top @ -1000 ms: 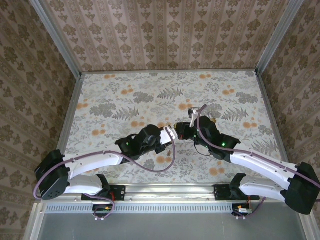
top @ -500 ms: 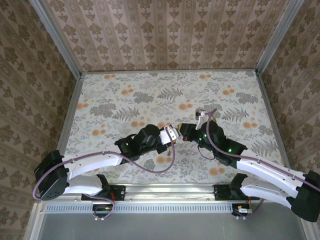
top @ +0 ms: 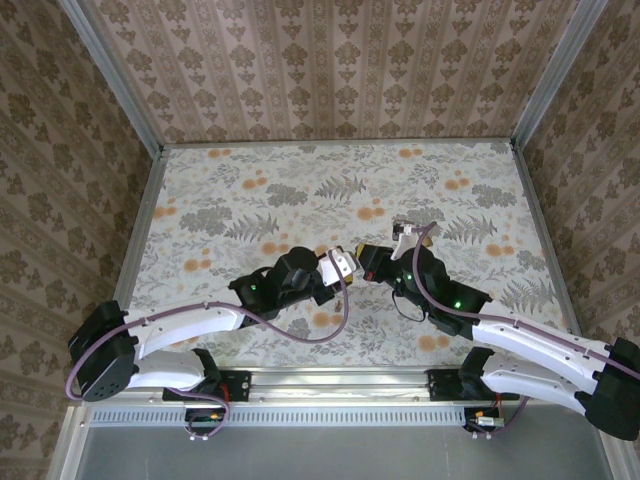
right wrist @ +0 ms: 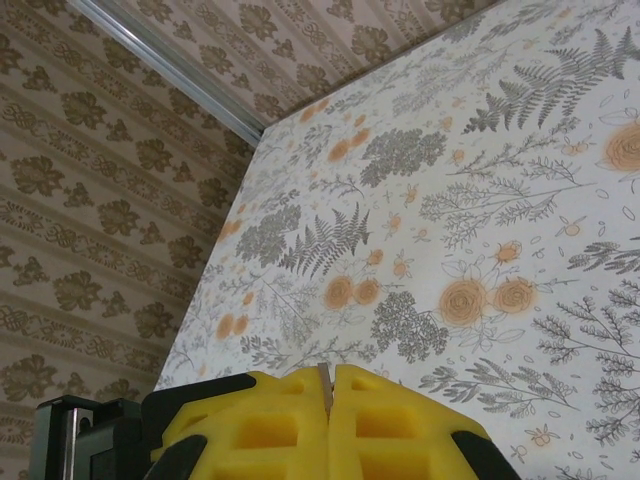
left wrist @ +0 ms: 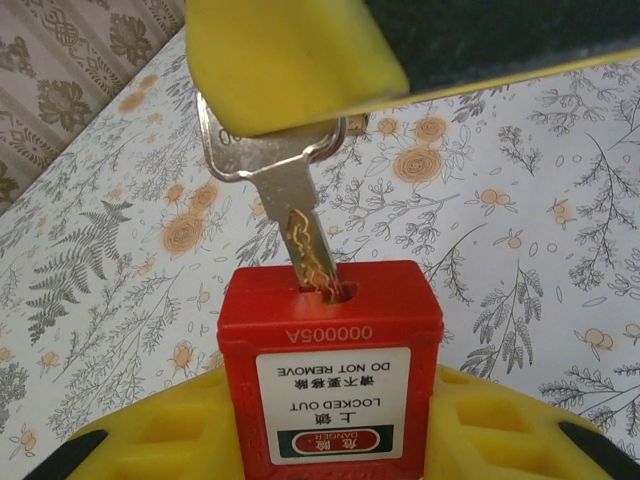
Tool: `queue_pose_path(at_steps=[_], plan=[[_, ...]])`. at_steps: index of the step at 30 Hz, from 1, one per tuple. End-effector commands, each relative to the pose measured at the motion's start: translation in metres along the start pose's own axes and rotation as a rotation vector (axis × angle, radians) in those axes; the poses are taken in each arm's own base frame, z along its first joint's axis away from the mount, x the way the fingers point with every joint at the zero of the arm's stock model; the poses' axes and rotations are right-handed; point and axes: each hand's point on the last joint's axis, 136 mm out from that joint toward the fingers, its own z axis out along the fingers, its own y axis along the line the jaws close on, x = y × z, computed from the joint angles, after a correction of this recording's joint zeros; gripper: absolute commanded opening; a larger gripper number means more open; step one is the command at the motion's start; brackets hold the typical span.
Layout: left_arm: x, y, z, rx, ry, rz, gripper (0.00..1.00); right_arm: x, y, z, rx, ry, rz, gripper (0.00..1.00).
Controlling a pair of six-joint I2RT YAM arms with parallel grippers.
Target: Unlock with the key
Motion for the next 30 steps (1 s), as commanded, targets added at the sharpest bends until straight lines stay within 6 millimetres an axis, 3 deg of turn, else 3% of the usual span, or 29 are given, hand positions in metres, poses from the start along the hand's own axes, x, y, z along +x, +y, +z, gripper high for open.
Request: queue_pose_path(at_steps=[1, 12, 30], plan=[[-0.159, 0.051, -0.076, -0.129, -0.623, -0.132, 0.06, 0.089, -0.042, -0.007, 0.099, 0.317, -0.044, 0.00], [-0.159, 0.041, -0.072, -0.066, -0.602, -0.115, 0.06, 0.088, -0.037, -0.008, 0.085, 0.340, -0.116, 0.00], [-0.179, 0.058, -0.076, -0.146, -0.686, -0.124, 0.04, 0.138, -0.028, 0.010, 0.069, 0.472, -0.091, 0.00]])
